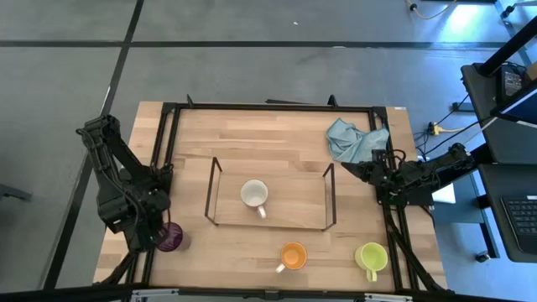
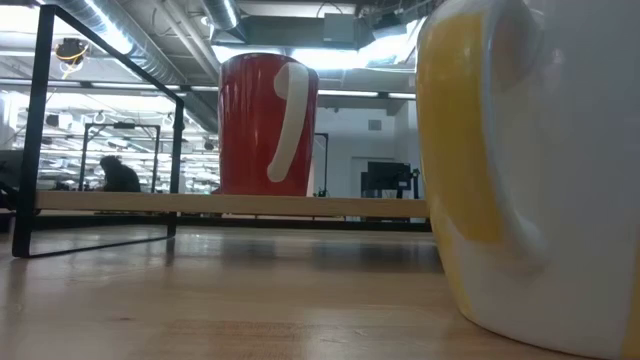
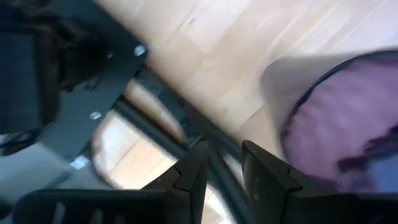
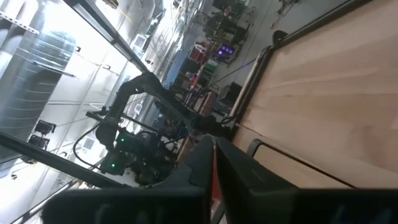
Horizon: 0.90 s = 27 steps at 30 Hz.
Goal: Stack small to large cups/mugs on shelf
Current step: Put the purple cup on the shelf
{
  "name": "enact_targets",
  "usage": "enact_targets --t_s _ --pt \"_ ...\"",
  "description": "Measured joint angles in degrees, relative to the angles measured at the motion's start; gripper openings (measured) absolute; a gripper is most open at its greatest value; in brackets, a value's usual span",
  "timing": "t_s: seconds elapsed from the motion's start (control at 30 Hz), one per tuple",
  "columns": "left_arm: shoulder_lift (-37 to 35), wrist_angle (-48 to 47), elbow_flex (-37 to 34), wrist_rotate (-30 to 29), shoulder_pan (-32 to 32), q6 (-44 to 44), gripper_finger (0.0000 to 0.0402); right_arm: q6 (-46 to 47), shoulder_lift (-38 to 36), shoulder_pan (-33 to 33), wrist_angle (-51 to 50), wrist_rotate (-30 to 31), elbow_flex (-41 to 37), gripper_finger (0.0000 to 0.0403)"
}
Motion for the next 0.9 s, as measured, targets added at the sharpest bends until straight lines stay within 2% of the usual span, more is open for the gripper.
enact_targets --t_s 0.17,0.3,0.5,0.6,0.77,0.9 --pt "0.0 0.2 0.0 -3.6 0.0 -1.8 0.0099 0.8 0.0 0.0 0.1 -0.1 0.0 0.0021" --pt "0.0 0.0 0.0 -4.1 0.0 -1.7 0.0121 0.8 0.0 0.0 0.1 -0.4 0.0 0.0021" --pt "-0.6 0.2 0.0 -3.9 0.8 -3.2 0.0165 0.9 0.0 0.0 0.0 -0.6 0.0 0.0021" --pt "-1.2 0.6 0.0 -1.8 2.4 -4.1 0.0182 0.9 0.0 0.0 0.0 -0.6 0.0 0.0021" --pt "-1.9 3.5 0.1 1.4 5.4 -4.2 0.0188 1.0 0.0 0.0 0.0 -0.6 0.0 0.0021" --pt "-2.7 4.7 0.6 -0.2 7.3 -4.2 0.0186 1.1 0.0 0.0 -0.1 -0.6 0.0 0.0021"
